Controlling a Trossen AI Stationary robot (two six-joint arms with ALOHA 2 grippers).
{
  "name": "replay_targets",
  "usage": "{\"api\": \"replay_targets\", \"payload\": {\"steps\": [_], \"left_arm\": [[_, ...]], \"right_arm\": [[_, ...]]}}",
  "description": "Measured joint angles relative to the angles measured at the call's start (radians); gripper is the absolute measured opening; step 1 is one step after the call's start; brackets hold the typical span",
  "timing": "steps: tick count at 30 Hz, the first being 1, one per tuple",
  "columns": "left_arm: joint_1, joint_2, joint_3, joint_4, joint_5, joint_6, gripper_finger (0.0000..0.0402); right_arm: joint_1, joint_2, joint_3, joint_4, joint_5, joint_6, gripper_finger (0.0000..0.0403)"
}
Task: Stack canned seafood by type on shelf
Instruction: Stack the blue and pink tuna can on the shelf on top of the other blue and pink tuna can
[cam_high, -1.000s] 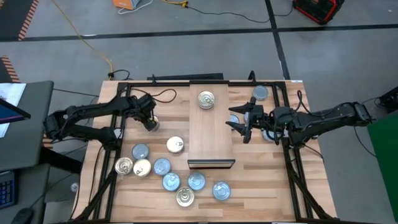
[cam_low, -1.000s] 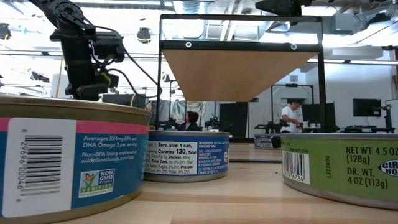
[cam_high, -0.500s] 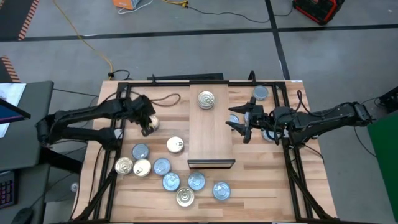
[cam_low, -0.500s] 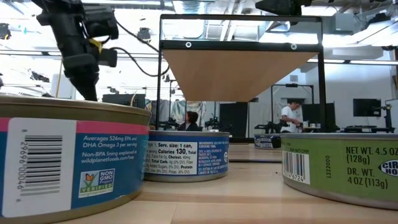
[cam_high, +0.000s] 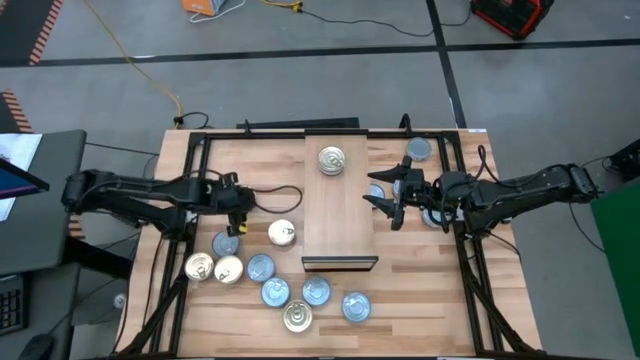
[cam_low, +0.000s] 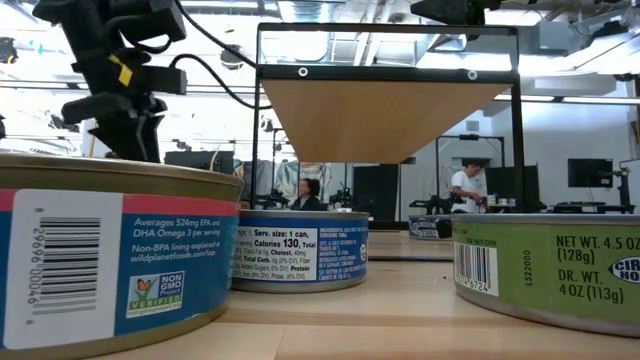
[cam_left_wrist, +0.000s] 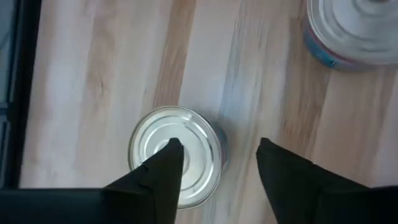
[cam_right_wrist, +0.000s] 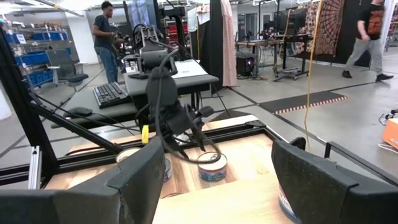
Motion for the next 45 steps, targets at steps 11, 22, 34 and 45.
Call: {"api": "replay_targets", "payload": {"steps": [11, 22, 34, 45], "left_arm": [[-0.021, 0.22, 0.0, -0.001, -0.065, -0.008, 0.0212], [-0.022, 0.411, 0.005, -0.014, -0.132, -0.028, 0.0069], [-0.022, 0.338, 0.006, -0.017, -0.054, -0.076, 0.0001], [-0.022, 0.312, 0.017, -0.049, 0.048, -0.137, 0.0]], "right_arm": [[0.0, 0.0, 0.0, 0.001, 0.0, -0.004, 0.0317], [0.0, 0.0, 0.0, 0.0, 0.0, -0.005, 0.0317], [0.0, 0.0, 0.0, -0.002, 0.0, -0.008, 0.0317], [0.0, 0.0, -0.001, -0.002, 0.0, -0.007, 0.0317]]}}
